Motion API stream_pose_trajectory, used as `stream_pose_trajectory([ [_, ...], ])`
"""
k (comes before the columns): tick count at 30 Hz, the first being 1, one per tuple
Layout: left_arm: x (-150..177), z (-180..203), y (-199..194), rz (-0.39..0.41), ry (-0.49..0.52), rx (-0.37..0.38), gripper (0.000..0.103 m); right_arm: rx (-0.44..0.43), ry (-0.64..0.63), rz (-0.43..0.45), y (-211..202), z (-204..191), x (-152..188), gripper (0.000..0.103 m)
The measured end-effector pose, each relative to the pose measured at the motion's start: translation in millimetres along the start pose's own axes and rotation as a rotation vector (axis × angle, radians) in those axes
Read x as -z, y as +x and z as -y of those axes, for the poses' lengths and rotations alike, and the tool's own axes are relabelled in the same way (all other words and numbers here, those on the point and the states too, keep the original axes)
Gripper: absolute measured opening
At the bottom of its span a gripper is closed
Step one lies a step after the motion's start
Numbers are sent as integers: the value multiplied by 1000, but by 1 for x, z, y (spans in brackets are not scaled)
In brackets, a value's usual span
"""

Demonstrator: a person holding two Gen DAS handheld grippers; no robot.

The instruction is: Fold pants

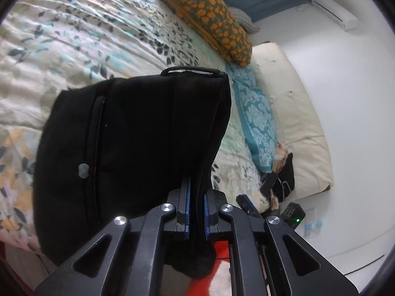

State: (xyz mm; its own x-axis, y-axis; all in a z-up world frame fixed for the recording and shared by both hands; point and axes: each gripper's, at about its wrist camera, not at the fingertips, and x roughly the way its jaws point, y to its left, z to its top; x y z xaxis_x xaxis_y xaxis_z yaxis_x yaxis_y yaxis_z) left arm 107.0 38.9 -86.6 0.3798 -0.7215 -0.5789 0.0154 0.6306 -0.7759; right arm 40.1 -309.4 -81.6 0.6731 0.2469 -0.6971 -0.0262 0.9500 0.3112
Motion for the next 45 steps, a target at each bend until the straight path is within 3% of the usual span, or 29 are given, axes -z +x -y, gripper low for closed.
stream_pose_trajectory([
  [5,24,14,86,-153,3,-35,4,8,102,40,-17,36,-2,89],
  [8,40,21,113,-210,-4,-14,4,19,141,47,-22,53,1,89],
  [16,36,55,147,-230,84,-40,4,23,240,14,-19,86,10,90],
  [19,40,58,178,-224,137,-87,4,18,277,-13,-10,91,13,90],
  [21,48,57,200,-258,170,-77,3,24,301,-16,-7,94,13,90],
  [23,58,63,215,-325,207,-130,17,42,315,-12,-6,97,12,90],
  [24,62,67,215,-344,233,-129,24,51,320,-9,-7,98,11,90],
  [25,66,75,204,-332,275,-118,39,54,326,-7,-7,100,11,90],
  [26,69,84,186,-298,328,-121,55,55,332,-9,-8,102,11,90],
  [27,70,90,165,-255,373,-126,63,53,335,-12,-8,103,12,90],
  [28,68,93,140,-202,411,-138,80,37,331,-19,-7,102,12,90],
  [29,65,93,114,-139,446,-161,90,-5,310,-29,-5,97,11,90],
  [32,54,76,52,6,498,-288,92,-212,165,-135,14,58,12,89],
  [34,43,52,23,57,451,-355,92,-250,85,-234,33,31,22,88],
  [37,34,10,-10,108,339,-388,92,-264,58,-320,59,11,33,84],
  [38,35,-1,-11,117,308,-399,92,-264,50,-343,66,6,34,74],
  [39,38,-11,-8,124,279,-409,92,-261,44,-367,72,3,35,39],
  [40,39,-21,-12,129,251,-415,92,-234,33,-379,75,1,36,27],
  [43,47,-39,-5,120,193,-412,92,-212,14,-347,61,-4,30,20],
  [45,50,-31,2,129,211,-418,91,-162,-30,-288,39,-12,24,17],
])
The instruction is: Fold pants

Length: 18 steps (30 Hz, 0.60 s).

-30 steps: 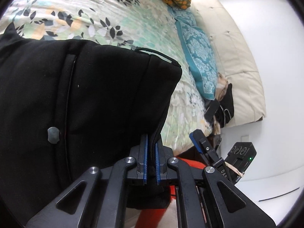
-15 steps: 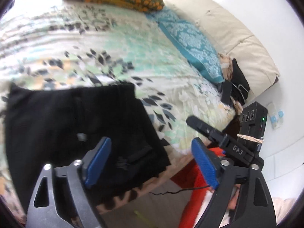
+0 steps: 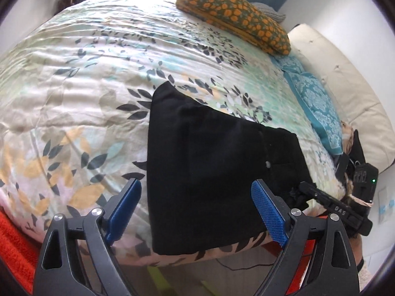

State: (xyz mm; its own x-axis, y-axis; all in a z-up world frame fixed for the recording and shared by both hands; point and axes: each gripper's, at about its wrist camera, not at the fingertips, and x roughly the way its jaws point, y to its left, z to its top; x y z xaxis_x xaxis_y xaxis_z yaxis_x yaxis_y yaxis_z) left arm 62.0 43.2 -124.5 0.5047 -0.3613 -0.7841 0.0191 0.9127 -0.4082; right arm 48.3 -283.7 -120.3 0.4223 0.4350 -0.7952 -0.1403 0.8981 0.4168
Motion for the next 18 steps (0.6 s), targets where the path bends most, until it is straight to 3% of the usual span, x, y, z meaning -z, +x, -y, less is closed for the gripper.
stream_pose_trajectory([
  [3,3,12,-5,19,70,-11,92,98,12,55,-24,-1,5,15],
  [6,10,28,5,10,171,-65,92,174,46,-11,-8,15,15,15],
  [9,22,43,11,28,268,-90,91,195,77,-59,7,28,19,16],
  [12,41,71,12,78,485,-111,92,217,53,-57,7,27,18,16],
  [14,59,84,37,1,628,-154,96,204,72,-58,7,31,19,17],
  [15,66,85,55,-68,657,-175,96,188,90,-60,7,34,18,19],
  [17,75,85,70,-77,672,-228,98,158,128,-64,8,41,18,27],
  [18,75,87,66,-65,675,-226,97,148,154,-64,7,46,18,44],
])
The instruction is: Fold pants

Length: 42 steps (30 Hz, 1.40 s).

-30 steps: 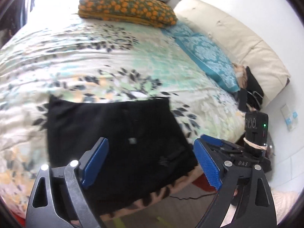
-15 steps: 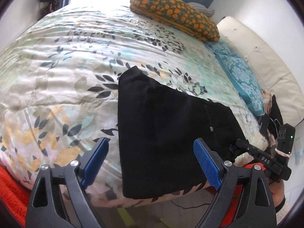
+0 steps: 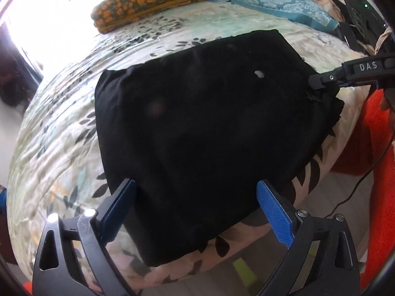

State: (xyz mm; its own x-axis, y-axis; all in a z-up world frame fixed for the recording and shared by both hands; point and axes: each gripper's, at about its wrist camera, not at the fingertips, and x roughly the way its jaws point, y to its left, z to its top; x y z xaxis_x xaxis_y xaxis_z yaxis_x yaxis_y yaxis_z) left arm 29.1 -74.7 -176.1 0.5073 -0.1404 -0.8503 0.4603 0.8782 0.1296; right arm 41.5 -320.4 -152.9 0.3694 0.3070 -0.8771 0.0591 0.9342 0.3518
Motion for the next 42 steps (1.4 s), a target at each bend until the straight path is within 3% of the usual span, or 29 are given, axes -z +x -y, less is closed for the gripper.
stream_pose_trajectory([
  [2,-6,-3,-16,19,-15,42,96,14,51,49,-17,7,-1,58],
  [4,-8,-12,-35,62,-78,78,96,-10,36,169,-50,2,-3,58],
  [7,-9,-24,-52,114,-148,127,96,-191,-46,251,-77,-21,-7,59],
  [9,-8,-23,-49,112,-139,142,96,-350,-86,196,-68,-41,-5,58],
  [10,-7,-20,-43,91,-124,139,96,-383,-96,155,-57,-50,-1,57],
  [11,-5,-16,-34,61,-106,132,96,-354,-102,99,-42,-55,2,56],
  [12,-1,-14,-22,8,-94,132,96,-273,-101,42,-25,-56,6,56],
  [13,3,-12,-9,-49,-89,103,96,-188,-85,-29,-8,-50,12,49],
  [15,9,-13,-7,-76,-77,61,96,-176,3,-91,6,-31,19,17],
  [17,5,-26,-23,-46,-130,113,96,-195,61,-98,-2,-21,16,15],
  [19,-10,-50,-36,24,-218,146,96,-174,50,-43,-22,-28,11,26],
  [21,-36,-76,-33,76,-288,143,96,-150,-36,38,-36,-43,-4,67],
  [22,-51,-88,-24,82,-312,146,96,-133,-78,72,-38,-50,-17,70],
  [26,-97,-121,38,16,-408,126,96,-97,-180,154,-16,-70,-77,69],
  [28,-99,-129,83,-126,-441,75,96,-63,-195,101,15,-75,-97,69],
  [30,-86,-135,99,-188,-490,90,97,17,-164,-9,50,-62,-101,64],
  [31,-79,-142,90,-165,-533,121,93,39,-148,-33,56,-52,-99,63],
  [34,-58,-157,42,-73,-544,129,92,-1,-108,53,18,-33,-87,62],
  [37,-39,-154,-6,-28,-484,116,96,30,-121,105,-24,-15,-72,74],
  [39,-27,-144,-25,-29,-453,136,97,45,-161,114,-41,-14,-57,85],
  [42,-17,-130,-20,-58,-447,140,98,-10,-142,57,-40,-12,-34,85],
])
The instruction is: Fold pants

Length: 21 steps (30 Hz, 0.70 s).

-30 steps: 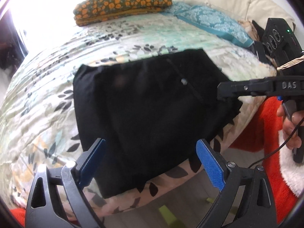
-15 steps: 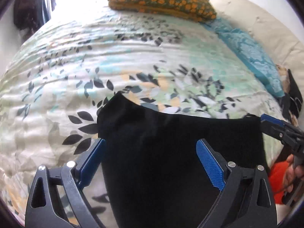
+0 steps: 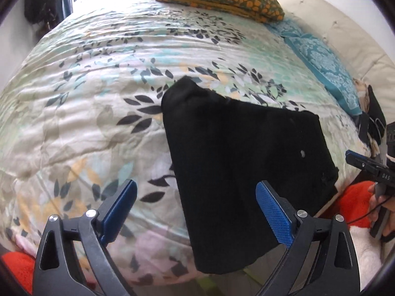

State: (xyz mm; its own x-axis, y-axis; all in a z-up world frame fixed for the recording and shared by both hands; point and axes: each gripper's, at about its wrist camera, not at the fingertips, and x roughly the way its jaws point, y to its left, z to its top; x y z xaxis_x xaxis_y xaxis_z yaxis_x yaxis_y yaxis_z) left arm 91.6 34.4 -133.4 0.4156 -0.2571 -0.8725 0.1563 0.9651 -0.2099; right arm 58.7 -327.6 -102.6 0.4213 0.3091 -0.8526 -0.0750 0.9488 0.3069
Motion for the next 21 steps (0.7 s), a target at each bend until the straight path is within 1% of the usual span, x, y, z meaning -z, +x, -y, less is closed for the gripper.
stream_pose_trajectory([
  [1,4,3,4,-8,-2,-20,97,-10,23,-19,6,2,6,85],
  [3,9,11,10,-16,1,-56,97,28,55,-35,19,7,15,85],
  [5,12,20,6,0,19,-81,97,40,76,-16,19,7,23,85],
  [7,14,28,1,16,52,-109,97,49,59,20,11,1,28,85],
  [10,14,36,-3,29,80,-141,97,69,6,29,7,-9,29,85],
  [17,16,44,-9,44,118,-209,97,61,6,45,1,-12,35,85],
  [21,16,44,-10,46,127,-228,97,64,3,48,0,-13,38,85],
])
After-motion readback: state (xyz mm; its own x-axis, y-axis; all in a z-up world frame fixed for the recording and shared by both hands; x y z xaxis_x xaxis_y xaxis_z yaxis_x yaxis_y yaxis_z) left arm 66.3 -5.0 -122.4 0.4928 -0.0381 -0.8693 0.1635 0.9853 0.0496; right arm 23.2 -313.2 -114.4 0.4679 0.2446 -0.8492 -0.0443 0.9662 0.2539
